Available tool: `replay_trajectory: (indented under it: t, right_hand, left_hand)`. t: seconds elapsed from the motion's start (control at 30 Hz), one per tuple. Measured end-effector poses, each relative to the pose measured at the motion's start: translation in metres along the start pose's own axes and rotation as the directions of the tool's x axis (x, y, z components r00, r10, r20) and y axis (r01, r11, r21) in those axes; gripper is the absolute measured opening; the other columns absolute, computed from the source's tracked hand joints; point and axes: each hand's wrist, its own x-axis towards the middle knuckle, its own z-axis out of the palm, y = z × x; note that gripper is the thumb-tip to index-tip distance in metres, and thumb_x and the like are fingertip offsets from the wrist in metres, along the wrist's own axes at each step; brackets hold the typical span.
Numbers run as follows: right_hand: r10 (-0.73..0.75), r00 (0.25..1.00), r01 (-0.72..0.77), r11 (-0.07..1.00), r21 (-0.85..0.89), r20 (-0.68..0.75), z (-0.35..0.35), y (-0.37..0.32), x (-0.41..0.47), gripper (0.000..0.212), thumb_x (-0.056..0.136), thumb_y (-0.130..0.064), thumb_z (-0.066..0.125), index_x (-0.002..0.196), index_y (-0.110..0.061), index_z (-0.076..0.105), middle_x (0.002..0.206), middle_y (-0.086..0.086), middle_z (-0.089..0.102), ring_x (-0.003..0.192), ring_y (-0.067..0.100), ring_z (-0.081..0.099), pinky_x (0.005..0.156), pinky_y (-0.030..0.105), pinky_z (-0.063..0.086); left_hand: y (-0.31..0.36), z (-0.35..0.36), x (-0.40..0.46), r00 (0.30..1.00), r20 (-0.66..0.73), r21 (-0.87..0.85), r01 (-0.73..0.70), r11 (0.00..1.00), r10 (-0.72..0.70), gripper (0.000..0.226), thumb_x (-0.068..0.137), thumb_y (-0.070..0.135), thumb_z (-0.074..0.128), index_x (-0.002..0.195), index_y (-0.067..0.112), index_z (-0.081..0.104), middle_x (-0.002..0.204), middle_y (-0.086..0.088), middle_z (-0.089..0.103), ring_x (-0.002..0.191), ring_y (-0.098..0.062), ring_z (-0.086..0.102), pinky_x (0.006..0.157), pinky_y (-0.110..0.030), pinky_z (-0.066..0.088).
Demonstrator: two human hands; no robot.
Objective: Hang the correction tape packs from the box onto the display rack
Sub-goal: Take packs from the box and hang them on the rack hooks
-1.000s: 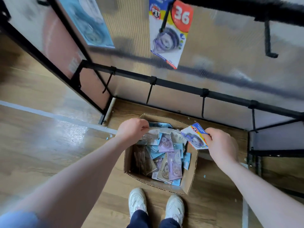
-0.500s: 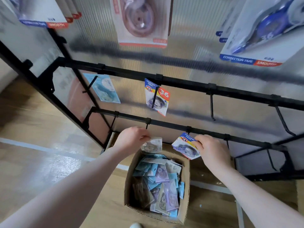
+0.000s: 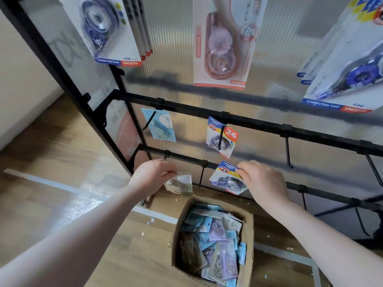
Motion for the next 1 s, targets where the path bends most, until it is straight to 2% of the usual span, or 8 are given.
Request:
replay_trajectory:
  t: [0.1,0.2,0.4,0.47,0.53,0.73,1.0]
  right_hand:
    - [-0.072,0.994,0.075,0.997,0.031,-0.078,-0.005,-0.013,0.013,0.009,0.083,-0.017,0.067,0.078,-0.010,0.069,0.069,0.002,0.067,0.057,0.023,0.063,0.043,0.023,0.034]
    - [-0.134,0.984,0.140,0.989,0.047,-0.118,-0.012,-0.025,0.025,0.018,0.080,-0.024,0.059,0.078,-0.010,0.071,0.070,0.001,0.069,0.055,0.018,0.063,0.046,0.016,0.030]
    - [-0.202,0.966,0.212,0.976,0.044,-0.161,-0.016,-0.039,0.043,0.018,0.075,-0.023,0.063,0.078,-0.007,0.070,0.069,0.006,0.069,0.053,0.022,0.064,0.040,0.021,0.037]
    - [-0.205,0.971,0.213,0.976,0.049,-0.126,-0.016,-0.040,0.047,0.018,0.071,-0.018,0.074,0.080,-0.003,0.070,0.071,0.010,0.069,0.054,0.025,0.064,0.041,0.022,0.036]
    - [-0.186,0.981,0.189,0.981,0.047,-0.061,-0.013,-0.037,0.050,0.026,0.067,-0.013,0.082,0.087,-0.001,0.070,0.077,0.013,0.070,0.060,0.028,0.066,0.047,0.022,0.035]
    - [-0.126,0.988,0.124,0.992,0.032,0.088,-0.006,-0.032,0.055,0.039,0.086,-0.022,0.066,0.121,-0.007,0.059,0.114,0.011,0.064,0.101,0.025,0.063,0.067,0.025,0.041]
    - [-0.053,0.982,0.065,0.996,-0.062,0.182,-0.003,-0.032,0.080,0.044,0.092,-0.031,0.057,0.131,-0.015,0.048,0.128,0.005,0.056,0.112,0.020,0.055,0.078,0.029,0.046]
  left_hand:
    - [-0.010,-0.007,-0.005,1.000,-0.004,0.001,0.004,1.000,-0.004,0.013,0.088,0.024,0.062,0.095,0.018,0.071,0.087,0.000,0.066,0.080,-0.019,0.059,0.069,-0.033,0.049]
    - [-0.019,-0.010,-0.008,1.000,-0.009,0.000,0.003,1.000,-0.003,0.012,0.088,0.026,0.061,0.093,0.020,0.071,0.087,0.004,0.066,0.080,-0.016,0.060,0.069,-0.035,0.050]
    - [-0.032,-0.014,-0.011,1.000,-0.029,-0.010,-0.007,1.000,0.007,0.010,0.087,0.024,0.063,0.088,0.019,0.071,0.082,0.008,0.066,0.076,-0.014,0.060,0.066,-0.034,0.051]
    - [-0.035,-0.015,-0.010,0.999,-0.032,-0.007,-0.012,1.000,0.012,0.010,0.087,0.024,0.063,0.089,0.019,0.071,0.083,0.008,0.066,0.075,-0.012,0.060,0.066,-0.033,0.051]
    - [-0.037,-0.016,-0.009,0.999,-0.033,-0.008,-0.020,1.000,0.020,0.011,0.087,0.024,0.063,0.089,0.018,0.072,0.083,0.008,0.067,0.076,-0.012,0.061,0.067,-0.033,0.052]
    - [-0.041,-0.019,-0.004,0.999,-0.037,-0.004,-0.007,1.000,0.007,0.011,0.087,0.025,0.062,0.089,0.019,0.072,0.083,0.007,0.067,0.076,-0.013,0.060,0.066,-0.032,0.050]
    - [-0.043,-0.016,0.003,1.000,-0.012,-0.002,-0.003,1.000,0.003,0.012,0.088,0.025,0.062,0.090,0.018,0.071,0.083,0.007,0.066,0.076,-0.012,0.059,0.067,-0.031,0.050]
